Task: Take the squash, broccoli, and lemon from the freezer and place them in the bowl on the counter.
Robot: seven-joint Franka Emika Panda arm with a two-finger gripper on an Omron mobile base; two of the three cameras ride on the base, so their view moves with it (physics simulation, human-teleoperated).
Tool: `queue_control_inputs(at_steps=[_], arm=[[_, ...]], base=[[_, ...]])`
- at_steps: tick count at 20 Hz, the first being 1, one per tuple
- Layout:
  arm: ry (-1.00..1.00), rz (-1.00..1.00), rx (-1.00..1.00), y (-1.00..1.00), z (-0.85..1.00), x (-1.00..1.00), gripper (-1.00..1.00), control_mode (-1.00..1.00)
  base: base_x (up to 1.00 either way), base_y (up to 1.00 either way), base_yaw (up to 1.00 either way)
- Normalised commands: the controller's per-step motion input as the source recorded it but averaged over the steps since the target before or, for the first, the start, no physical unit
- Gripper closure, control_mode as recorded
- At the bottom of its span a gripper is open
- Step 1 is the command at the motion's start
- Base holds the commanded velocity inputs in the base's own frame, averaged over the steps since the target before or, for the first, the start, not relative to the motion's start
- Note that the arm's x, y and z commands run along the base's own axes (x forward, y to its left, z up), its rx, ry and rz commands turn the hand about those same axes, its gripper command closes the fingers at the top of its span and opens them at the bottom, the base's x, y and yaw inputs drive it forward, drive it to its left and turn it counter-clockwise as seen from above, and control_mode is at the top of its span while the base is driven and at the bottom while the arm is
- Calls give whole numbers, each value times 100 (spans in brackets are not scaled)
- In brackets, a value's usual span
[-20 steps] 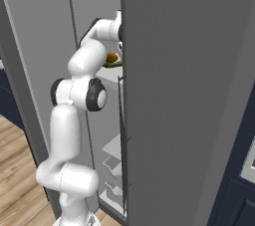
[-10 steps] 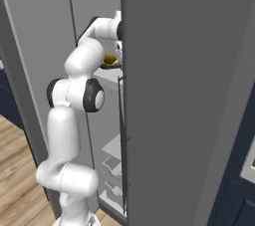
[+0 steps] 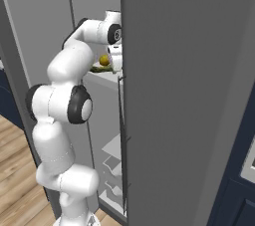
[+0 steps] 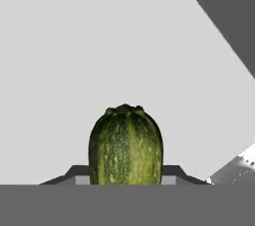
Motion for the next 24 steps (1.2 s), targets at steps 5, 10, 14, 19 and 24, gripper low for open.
queue_control_inputs(at_steps=[5, 10, 14, 19, 24], arm=[[-12, 0, 0, 0, 0, -30, 100, -100], [-13, 0, 0, 2, 0, -36, 100, -100], [-6, 0, 0, 9, 9, -67, 100, -100], [-1, 0, 0, 1, 12, -70, 100, -100], [-3, 0, 0, 0, 8, -85, 100, -100]], base=[[0, 0, 0], [0, 0, 0], [0, 0, 0], [0, 0, 0], [0, 0, 0]])
